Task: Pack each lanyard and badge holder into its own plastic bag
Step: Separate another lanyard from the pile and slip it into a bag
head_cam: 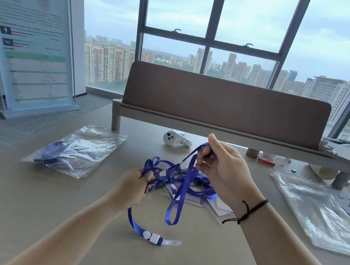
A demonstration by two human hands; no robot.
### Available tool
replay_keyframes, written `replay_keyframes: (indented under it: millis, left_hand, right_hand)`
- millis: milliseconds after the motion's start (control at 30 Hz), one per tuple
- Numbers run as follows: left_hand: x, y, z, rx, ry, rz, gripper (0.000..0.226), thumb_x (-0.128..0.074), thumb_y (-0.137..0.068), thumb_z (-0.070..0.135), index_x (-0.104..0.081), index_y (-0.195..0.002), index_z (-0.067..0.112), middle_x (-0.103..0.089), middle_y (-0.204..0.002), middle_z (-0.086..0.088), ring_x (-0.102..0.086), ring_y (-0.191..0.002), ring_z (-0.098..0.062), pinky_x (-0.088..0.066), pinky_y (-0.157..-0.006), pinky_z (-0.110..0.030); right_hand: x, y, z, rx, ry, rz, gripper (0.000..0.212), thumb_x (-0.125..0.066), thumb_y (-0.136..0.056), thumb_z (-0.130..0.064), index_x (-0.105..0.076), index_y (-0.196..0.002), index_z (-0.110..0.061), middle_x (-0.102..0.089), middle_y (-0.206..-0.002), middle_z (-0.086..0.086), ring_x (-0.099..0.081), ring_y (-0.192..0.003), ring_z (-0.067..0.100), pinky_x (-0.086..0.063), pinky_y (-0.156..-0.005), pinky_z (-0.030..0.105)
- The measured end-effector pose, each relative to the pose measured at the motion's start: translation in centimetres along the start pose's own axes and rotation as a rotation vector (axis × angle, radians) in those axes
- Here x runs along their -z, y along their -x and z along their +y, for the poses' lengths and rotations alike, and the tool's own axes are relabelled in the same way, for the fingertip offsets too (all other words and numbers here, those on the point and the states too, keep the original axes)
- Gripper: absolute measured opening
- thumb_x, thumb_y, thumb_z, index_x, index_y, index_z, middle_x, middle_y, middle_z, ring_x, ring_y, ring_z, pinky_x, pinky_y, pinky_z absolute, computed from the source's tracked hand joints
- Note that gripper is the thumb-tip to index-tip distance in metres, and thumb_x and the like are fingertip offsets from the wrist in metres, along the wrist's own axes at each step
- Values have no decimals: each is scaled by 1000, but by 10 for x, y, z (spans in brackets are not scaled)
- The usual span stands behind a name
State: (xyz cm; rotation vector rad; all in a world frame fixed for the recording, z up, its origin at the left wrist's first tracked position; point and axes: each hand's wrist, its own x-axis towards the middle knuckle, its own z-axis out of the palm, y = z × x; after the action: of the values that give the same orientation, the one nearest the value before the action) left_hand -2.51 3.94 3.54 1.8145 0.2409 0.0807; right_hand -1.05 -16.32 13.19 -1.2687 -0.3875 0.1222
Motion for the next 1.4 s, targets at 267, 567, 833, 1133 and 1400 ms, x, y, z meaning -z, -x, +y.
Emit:
replay_keyframes:
  millis: [267,567,833,1133,1400]
  left_hand:
    - [8,3,-3,-72,-41,-8,47,-40,-106,17,-48,-59,21,-45,-41,9,-36,-42,-12,-29,-53,-30]
    - [12,7,-4,-44,-35,-48,38,-39,-106,23,-52,-73,10,-50,-42,-3,-50,-41,-22,-44,-56,-32]
    - [25,10,-4,79,324,3,41,-45,-105,24,-51,-67,10,-49,-60,-7,-49,-47,-20,-46,-50,-26]
    - [27,24,20,-9,598,-138,26,-42,-107,18,-56,-91,3,-43,-57,-6,-47,-50,-23,-55,-70,-45]
    - [6,29,-6,-248,-122,-94,35,-51,-101,40,-57,-84,10,-38,-57,9,-33,-50,-13,-34,-57,-33]
  right_hand:
    - [-8,-20,19,-113,-235,12,41,-48,-103,-29,-52,-68,-9,-72,-93,13,-70,-91,29,-53,-96,43]
    - [-33,-34,14,-148,-300,46,40,-46,-104,-27,-52,-68,-10,-72,-105,16,-70,-104,34,-54,-97,44]
    - [-20,-77,10,-71,101,178,30,-46,-104,-27,-64,-91,-8,-71,-89,8,-73,-89,31,-59,-88,41]
    - [18,-33,48,-53,1327,-9,28,-65,-88,-46,-68,-108,-27,-68,-107,-11,-61,-92,10,-48,-77,26]
    - [2,65,103,-96,1351,-349,21,-64,-83,-46,-64,-92,-27,-60,-91,-11,-56,-84,11,-51,-79,31]
